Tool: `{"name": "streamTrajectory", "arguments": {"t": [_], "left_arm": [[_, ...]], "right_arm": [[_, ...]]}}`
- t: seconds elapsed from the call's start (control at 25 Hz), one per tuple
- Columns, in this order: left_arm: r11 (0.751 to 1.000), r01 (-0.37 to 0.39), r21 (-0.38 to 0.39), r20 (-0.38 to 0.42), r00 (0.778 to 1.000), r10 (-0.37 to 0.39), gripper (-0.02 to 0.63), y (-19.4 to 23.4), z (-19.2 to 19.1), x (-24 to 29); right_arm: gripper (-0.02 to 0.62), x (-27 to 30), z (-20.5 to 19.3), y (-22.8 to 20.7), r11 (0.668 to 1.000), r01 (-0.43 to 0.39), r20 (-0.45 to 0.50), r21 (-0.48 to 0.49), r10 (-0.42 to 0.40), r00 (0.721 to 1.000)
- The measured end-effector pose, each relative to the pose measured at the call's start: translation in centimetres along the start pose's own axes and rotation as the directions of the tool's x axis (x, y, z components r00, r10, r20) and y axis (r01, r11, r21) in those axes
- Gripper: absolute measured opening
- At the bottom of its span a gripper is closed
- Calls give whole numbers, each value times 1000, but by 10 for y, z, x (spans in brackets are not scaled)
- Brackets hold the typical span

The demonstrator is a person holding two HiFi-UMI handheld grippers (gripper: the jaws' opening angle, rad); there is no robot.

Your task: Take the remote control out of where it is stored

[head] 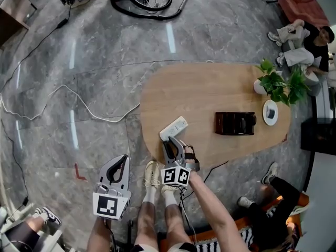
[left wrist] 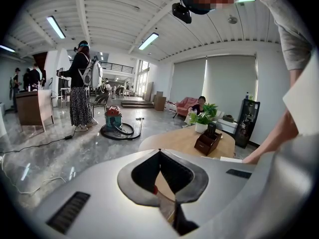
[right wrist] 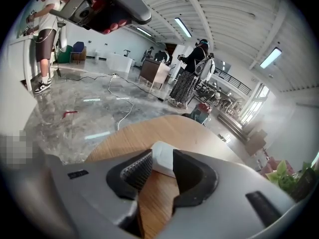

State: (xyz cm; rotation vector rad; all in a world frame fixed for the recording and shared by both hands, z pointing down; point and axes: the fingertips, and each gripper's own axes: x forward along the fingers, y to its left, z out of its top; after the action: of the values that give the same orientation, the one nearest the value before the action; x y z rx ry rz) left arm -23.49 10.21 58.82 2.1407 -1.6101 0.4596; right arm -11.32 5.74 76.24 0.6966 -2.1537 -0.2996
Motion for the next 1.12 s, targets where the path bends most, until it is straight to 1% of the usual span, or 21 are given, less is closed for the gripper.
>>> {"name": "streamTrajectory", "arguments": {"t": [0.16,0.28,0.4,0.6,0.72,0.84,0.92,1.04,1.12], "left_arm": [[1000,6,-1,-7,1000,-6,5,-3,-1,1],[1000,14,8,-5,1000,-14,5,-5,4,2],[999,27,17,15,1000,-27,5,-9,12,2],[999,24,36,22,999,-25,5,-14,34,0],[998,31,48,36,999,-33,5,-19,49,-4],[997,43,62,58,997,-46,5,-24,65,-10],[997,41,66,63,997,-45,5,-27,79,-15],[996,49,74,82,995,-55,5,-33,97,-23],[995,53,84,96,993,-61,5,-39,111,-27]], "right_arm": [[114,-3,2,-4,1000,2,3,17,-2,1000],[114,-8,7,-12,998,15,12,67,-16,1000],[115,-15,12,-24,993,33,22,114,-36,999],[114,-33,29,-57,976,83,51,201,-95,994],[114,-48,42,-75,962,82,73,261,-104,992],[114,-65,55,-94,941,66,94,332,-102,990],[112,-80,64,-110,920,66,110,387,-117,987],[104,-108,74,-139,881,102,127,462,-179,976],[64,-129,77,-158,853,137,133,504,-233,963]]}}
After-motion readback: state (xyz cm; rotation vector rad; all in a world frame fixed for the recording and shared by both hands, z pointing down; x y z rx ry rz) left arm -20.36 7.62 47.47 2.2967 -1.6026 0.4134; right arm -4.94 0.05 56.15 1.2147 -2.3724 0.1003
